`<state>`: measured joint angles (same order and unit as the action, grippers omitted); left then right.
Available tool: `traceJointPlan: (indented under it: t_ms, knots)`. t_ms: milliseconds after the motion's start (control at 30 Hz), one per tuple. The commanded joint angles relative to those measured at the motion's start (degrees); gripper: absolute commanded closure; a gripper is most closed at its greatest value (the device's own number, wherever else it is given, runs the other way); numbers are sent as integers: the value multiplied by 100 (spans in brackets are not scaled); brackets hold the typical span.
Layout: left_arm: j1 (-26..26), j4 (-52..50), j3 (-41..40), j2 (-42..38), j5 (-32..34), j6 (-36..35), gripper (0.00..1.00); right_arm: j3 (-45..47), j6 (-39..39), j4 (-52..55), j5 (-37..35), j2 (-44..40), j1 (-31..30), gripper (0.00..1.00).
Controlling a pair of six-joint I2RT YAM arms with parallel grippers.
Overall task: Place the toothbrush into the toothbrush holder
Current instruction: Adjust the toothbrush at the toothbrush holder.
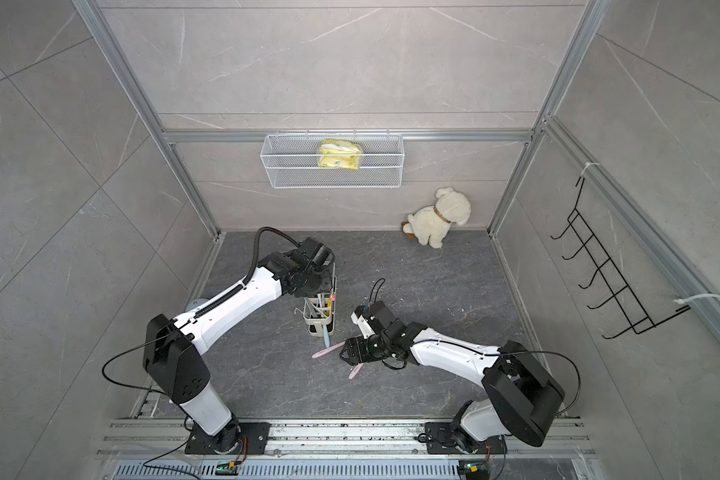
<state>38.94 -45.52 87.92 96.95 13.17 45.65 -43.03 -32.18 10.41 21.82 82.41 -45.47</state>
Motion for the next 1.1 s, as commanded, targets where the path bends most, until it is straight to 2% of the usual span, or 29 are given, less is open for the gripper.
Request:
traceJointPlan:
  t_ms: [0,167,400,500,633,1067]
  knots:
    - [-26,129,-97,-361,109,106,56,109,39,9,-89,25,-27,22]
    - [-20,303,-461,-785,441,254,50,119,42,-22,-74,64,-27,22]
    - [-18,691,-877,-1326,658,242,48,84,12,-92,-13,148,-32,22]
    - [-22,593,-738,-1198,567,160,50,84,2,-127,4,178,-41,22]
    - [34,614,-663,-936,462,133,58,110,-25,-176,8,234,-41,22]
    - [95,600,-540,-333,429,129,60,303,-45,-300,-21,295,-49,22]
